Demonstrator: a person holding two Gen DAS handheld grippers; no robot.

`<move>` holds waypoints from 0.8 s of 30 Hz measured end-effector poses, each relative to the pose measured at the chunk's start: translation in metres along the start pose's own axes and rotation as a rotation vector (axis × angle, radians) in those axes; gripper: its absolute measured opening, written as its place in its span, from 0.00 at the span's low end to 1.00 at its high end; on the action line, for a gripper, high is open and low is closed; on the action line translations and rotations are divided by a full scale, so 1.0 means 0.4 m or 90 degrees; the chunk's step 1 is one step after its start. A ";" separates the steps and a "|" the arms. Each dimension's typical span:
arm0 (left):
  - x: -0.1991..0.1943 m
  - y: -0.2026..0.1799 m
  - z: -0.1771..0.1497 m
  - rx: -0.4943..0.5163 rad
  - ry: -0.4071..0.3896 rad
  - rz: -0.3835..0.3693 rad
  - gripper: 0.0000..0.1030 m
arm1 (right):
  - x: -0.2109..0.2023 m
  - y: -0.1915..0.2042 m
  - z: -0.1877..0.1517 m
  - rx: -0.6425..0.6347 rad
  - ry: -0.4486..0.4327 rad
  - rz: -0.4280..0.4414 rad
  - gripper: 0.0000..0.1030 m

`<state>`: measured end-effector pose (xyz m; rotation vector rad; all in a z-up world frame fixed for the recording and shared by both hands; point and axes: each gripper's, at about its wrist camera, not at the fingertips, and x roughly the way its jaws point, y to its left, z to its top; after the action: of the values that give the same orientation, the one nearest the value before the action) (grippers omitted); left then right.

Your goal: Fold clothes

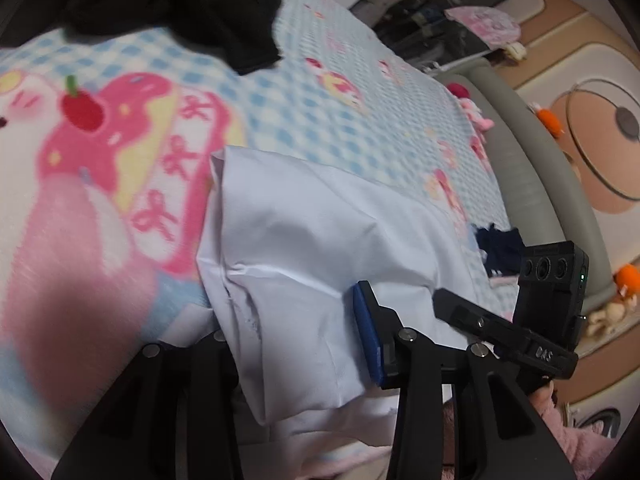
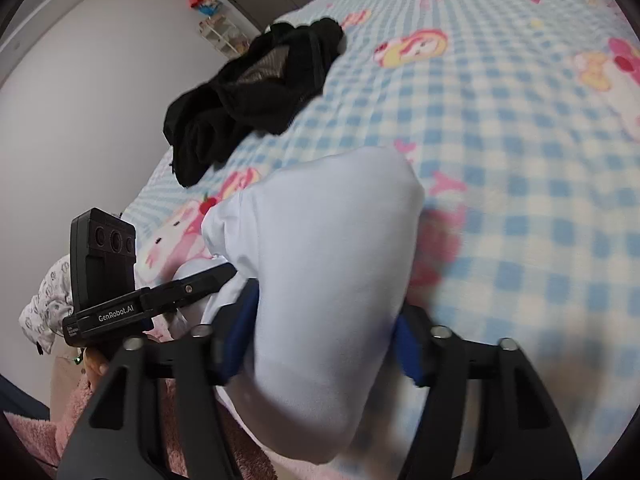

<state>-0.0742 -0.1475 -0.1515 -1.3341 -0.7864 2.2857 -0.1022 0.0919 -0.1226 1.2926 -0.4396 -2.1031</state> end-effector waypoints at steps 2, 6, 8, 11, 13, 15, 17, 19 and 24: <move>0.003 -0.046 -0.004 0.024 0.009 -0.011 0.39 | -0.036 -0.002 -0.004 -0.003 -0.012 0.006 0.49; 0.042 -0.156 -0.013 0.071 0.032 -0.037 0.39 | -0.140 -0.039 -0.022 -0.012 -0.030 -0.022 0.46; 0.085 -0.215 -0.019 0.091 0.052 -0.056 0.39 | -0.195 -0.086 -0.036 0.010 -0.043 -0.039 0.46; 0.159 -0.291 -0.040 0.122 0.096 -0.078 0.39 | -0.275 -0.176 -0.059 0.064 -0.063 -0.059 0.46; 0.206 -0.340 -0.058 0.147 0.122 -0.084 0.39 | -0.314 -0.228 -0.072 0.096 -0.081 -0.083 0.47; 0.254 -0.390 -0.076 0.175 0.138 -0.079 0.45 | -0.347 -0.281 -0.085 0.133 -0.098 -0.113 0.55; 0.296 -0.415 -0.098 0.205 0.148 -0.045 0.52 | -0.361 -0.310 -0.098 0.161 -0.115 -0.150 0.60; 0.296 -0.418 -0.109 0.216 0.139 -0.021 0.52 | -0.378 -0.323 -0.110 0.174 -0.132 -0.172 0.62; 0.172 -0.362 -0.073 0.149 -0.005 0.045 0.54 | -0.452 -0.216 -0.101 0.049 -0.240 -0.277 0.76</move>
<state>-0.0753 0.0118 -0.1172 -1.2649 -0.4632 2.3527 -0.0366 0.2777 -0.0682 1.1040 -0.4269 -2.7399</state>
